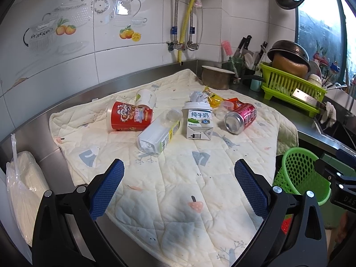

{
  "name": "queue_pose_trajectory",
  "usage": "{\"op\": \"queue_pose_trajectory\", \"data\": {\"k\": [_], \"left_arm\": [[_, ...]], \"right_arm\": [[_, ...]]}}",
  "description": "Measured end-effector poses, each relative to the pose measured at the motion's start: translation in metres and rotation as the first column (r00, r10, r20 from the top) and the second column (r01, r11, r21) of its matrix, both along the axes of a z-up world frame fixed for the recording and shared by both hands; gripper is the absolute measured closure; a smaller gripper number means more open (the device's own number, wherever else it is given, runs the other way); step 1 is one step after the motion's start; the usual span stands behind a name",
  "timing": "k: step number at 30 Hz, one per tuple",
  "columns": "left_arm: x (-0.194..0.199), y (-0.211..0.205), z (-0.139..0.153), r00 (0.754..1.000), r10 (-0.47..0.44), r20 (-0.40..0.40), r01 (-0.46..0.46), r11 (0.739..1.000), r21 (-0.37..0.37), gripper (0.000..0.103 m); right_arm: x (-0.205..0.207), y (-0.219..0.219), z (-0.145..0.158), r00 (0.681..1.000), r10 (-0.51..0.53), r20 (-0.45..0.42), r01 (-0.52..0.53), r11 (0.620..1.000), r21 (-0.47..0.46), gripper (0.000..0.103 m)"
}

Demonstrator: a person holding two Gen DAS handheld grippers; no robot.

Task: Collect trash

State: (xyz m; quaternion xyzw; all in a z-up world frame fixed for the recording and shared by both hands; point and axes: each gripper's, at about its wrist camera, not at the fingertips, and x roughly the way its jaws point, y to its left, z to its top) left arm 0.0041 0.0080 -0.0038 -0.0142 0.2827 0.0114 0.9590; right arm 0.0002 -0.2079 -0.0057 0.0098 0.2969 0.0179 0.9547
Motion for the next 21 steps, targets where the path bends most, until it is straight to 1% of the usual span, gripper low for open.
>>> {"op": "queue_pose_trajectory", "data": {"k": [13,21], "left_arm": [[0.003,0.002,0.002,1.0,0.008,0.0,-0.008,1.0,-0.001,0.005],[0.006,0.006,0.005,1.0,0.017,0.001,-0.017,1.0,-0.004,0.005]], "right_arm": [[0.002,0.0,0.0,1.0,-0.001,0.001,0.001,1.0,0.0,0.006],[0.012,0.001,0.005,1.0,0.011,0.006,-0.011,1.0,0.003,0.006]]}}
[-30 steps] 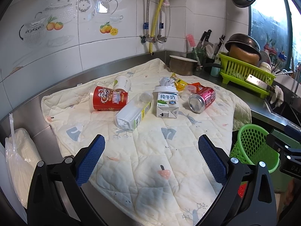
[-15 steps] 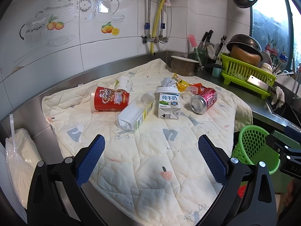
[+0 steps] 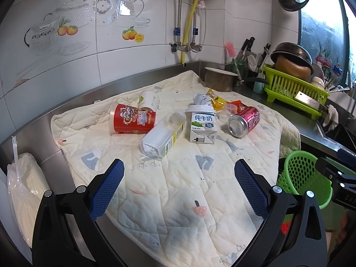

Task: Collect trash

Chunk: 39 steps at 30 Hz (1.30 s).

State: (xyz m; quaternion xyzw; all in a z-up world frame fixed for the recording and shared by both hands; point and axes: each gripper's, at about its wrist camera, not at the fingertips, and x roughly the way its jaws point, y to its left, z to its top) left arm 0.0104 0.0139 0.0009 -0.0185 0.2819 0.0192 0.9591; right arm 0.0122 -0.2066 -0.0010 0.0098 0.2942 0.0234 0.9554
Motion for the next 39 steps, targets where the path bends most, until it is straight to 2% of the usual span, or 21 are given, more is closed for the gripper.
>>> {"op": "queue_pose_trajectory", "data": {"k": [12,17,21,24,30,33,37,39], "left_arm": [[0.011,0.017,0.0,1.0,0.028,-0.006,-0.028,0.999,-0.024,0.005],[0.014,0.028,-0.004,0.999,0.038,-0.013,-0.038,0.998,-0.044,0.005],[0.018,0.036,-0.009,0.999,0.04,-0.021,-0.041,0.998,-0.054,0.005],[0.02,0.043,-0.011,0.999,0.037,-0.021,-0.038,0.997,-0.06,0.005],[0.026,0.064,-0.017,0.998,0.058,-0.036,-0.061,0.994,-0.094,0.006],[0.03,0.07,-0.017,0.997,0.064,-0.041,-0.068,0.992,-0.107,0.006],[0.033,0.073,-0.013,0.998,0.058,-0.022,-0.059,0.995,-0.078,0.006],[0.036,0.075,-0.014,0.998,0.058,-0.022,-0.06,0.995,-0.081,0.006]], "right_arm": [[0.022,0.007,0.003,0.999,0.035,-0.001,-0.035,0.999,-0.019,0.006],[0.042,0.011,0.006,0.999,0.048,-0.013,-0.048,0.999,-0.018,0.006],[0.07,0.015,0.009,0.997,0.061,-0.048,-0.06,0.998,0.019,0.007],[0.095,0.016,0.011,0.996,0.055,-0.077,-0.05,0.997,0.067,0.007],[0.154,0.005,0.009,0.984,0.029,-0.178,0.018,0.967,0.256,0.01],[0.181,0.003,0.004,0.972,0.02,-0.235,0.061,0.942,0.331,0.018],[0.214,-0.002,-0.01,0.949,0.006,-0.317,0.136,0.896,0.423,0.02],[0.228,-0.006,-0.02,0.935,-0.015,-0.355,0.186,0.872,0.453,0.024]]}}
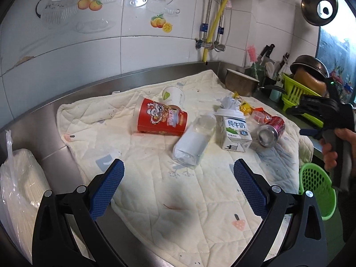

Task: Collect trash
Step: 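Grasp the red Coca-Cola can with the right gripper while the left grasps the clear bottle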

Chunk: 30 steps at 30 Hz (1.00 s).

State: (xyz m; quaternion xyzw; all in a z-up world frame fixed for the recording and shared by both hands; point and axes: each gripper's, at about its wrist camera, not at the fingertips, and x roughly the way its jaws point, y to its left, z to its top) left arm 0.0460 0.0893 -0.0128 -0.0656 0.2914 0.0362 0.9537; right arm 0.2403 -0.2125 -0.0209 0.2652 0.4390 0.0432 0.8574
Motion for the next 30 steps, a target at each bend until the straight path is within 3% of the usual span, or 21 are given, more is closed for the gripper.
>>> {"op": "queue_pose_trajectory", "data": {"k": [4,11,18,23,30], "left_arm": [[0.007,0.006,-0.005,1.0,0.002,-0.017,-0.003,1.0,-0.011,0.007],[0.027,0.004,-0.011,0.998,-0.041,-0.04,0.04,0.999,-0.021,0.017],[0.068,-0.016,-0.014,0.989,-0.125,-0.075,0.128,0.991,0.034,0.023],[0.115,-0.02,-0.03,0.967,-0.199,-0.159,0.204,0.979,0.013,0.025],[0.151,-0.012,-0.051,0.941,-0.22,-0.257,0.228,0.974,0.003,0.028]], "right_arm": [[0.021,-0.01,-0.02,0.996,-0.048,-0.07,0.056,0.991,0.118,0.026],[0.047,-0.016,-0.043,0.987,-0.068,-0.148,0.098,0.975,0.2,0.032],[0.063,-0.022,-0.066,0.977,-0.069,-0.202,0.127,0.95,0.287,0.038],[0.067,-0.024,-0.066,0.979,-0.045,-0.199,0.104,0.95,0.295,0.039],[0.065,-0.023,-0.06,0.984,0.039,-0.175,0.006,0.969,0.248,0.041]]}}
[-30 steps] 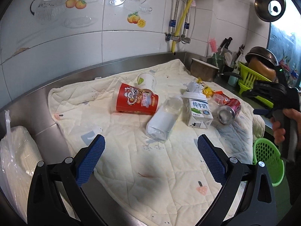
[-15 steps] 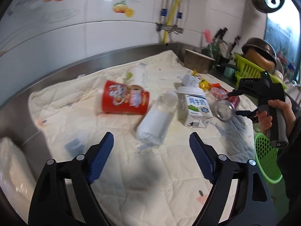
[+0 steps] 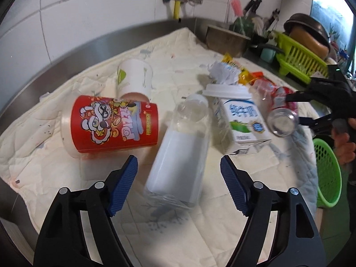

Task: Collect trash
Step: 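Grasp the red Coca-Cola can with the right gripper while the left grasps the clear bottle, then carry the can and bottle over the green basket and release both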

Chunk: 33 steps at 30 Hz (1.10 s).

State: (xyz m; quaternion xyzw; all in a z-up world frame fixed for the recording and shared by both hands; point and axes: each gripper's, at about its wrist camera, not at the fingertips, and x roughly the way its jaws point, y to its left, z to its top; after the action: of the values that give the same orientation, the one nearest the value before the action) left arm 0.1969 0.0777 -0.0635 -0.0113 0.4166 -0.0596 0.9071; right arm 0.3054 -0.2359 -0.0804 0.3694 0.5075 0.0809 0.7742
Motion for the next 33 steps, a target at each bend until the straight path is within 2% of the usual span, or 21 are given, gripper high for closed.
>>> {"op": "queue_pose_trajectory", "data": {"k": [4,7,9,12,15,17,25,30,33], "left_arm": [[0.012,0.005,-0.011,0.998,-0.01,-0.054,0.009,1.0,-0.023,0.029],[0.017,0.001,-0.017,0.995,-0.044,-0.086,0.038,0.997,-0.071,0.035],[0.017,-0.004,-0.018,0.995,-0.055,-0.087,0.049,0.996,-0.073,0.035],[0.018,-0.011,-0.018,0.991,-0.091,-0.097,0.08,0.99,-0.113,0.036],[0.024,-0.018,-0.019,0.987,-0.109,-0.117,0.1,0.992,-0.08,0.037],[0.031,-0.024,-0.02,0.986,-0.103,-0.132,0.101,0.995,-0.024,0.037],[0.057,-0.028,-0.022,0.981,-0.11,-0.159,0.111,0.994,-0.002,0.037],[0.07,-0.033,-0.029,0.975,-0.123,-0.186,0.127,0.992,0.008,0.038],[0.075,-0.033,-0.035,0.974,-0.119,-0.194,0.122,0.992,0.006,0.045]], "right_arm": [[0.0,0.003,0.003,0.998,0.057,-0.004,-0.057,0.998,-0.027,0.041],[0.0,0.006,0.008,0.995,0.104,-0.007,-0.104,0.993,-0.057,0.042],[0.0,0.008,0.011,0.992,0.125,-0.005,-0.125,0.99,-0.071,0.042],[0.0,0.011,0.013,0.991,0.137,-0.004,-0.136,0.987,-0.081,0.041],[0.001,0.013,0.014,0.991,0.132,-0.012,-0.133,0.987,-0.09,0.036],[0.003,0.015,0.012,0.991,0.129,-0.026,-0.131,0.987,-0.089,0.036],[0.006,0.01,0.004,0.996,0.064,-0.06,-0.068,0.995,-0.075,0.036],[0.014,0.007,-0.01,0.995,0.008,-0.102,-0.011,1.0,-0.027,0.036],[0.016,0.006,-0.021,0.994,-0.006,-0.109,0.011,0.999,0.038,0.038]]}}
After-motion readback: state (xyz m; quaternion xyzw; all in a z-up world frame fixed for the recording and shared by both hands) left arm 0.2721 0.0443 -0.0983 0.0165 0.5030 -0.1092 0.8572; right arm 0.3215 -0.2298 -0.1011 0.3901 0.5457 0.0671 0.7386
